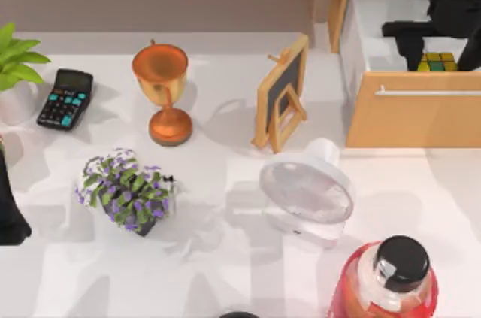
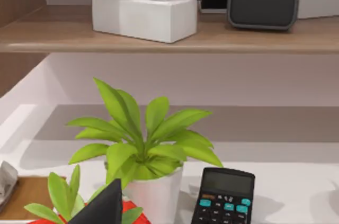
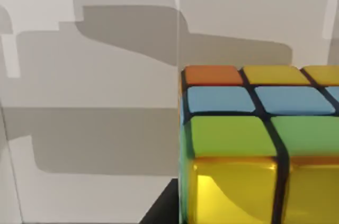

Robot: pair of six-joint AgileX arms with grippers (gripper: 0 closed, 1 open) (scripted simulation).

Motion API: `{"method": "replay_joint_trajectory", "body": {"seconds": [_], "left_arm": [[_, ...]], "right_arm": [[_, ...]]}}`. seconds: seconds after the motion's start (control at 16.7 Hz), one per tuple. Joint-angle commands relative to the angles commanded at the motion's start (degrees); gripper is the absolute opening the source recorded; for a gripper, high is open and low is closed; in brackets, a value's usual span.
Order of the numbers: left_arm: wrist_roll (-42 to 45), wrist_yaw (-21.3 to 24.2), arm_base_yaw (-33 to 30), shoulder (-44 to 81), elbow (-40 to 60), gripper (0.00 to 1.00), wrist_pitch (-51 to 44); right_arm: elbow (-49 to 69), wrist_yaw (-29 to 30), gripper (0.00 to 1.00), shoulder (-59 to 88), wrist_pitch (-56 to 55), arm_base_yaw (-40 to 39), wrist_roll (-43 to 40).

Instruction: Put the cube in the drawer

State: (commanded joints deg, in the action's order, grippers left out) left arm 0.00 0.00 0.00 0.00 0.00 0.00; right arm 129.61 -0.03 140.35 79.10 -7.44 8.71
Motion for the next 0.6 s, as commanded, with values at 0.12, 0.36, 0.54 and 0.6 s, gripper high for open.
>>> {"method": "replay_joint_trajectory", "body": {"seconds": [0.12,0.36,0.54,0.6], "left_arm": [[0.0,0.0,0.0,0.0,0.0,1.0,0.0],[0.0,0.0,0.0,0.0,0.0,1.0,0.0],[0.0,0.0,0.0,0.0,0.0,1.0,0.0],[0.0,0.0,0.0,0.0,0.0,1.0,0.0]], "right_arm": [[0.0,0.0,0.83,0.0,0.0,0.0,0.0],[0.0,0.0,1.0,0.0,0.0,0.0,0.0],[0.0,0.0,1.0,0.0,0.0,0.0,0.0],[0.0,0.0,1.0,0.0,0.0,0.0,0.0]]}}
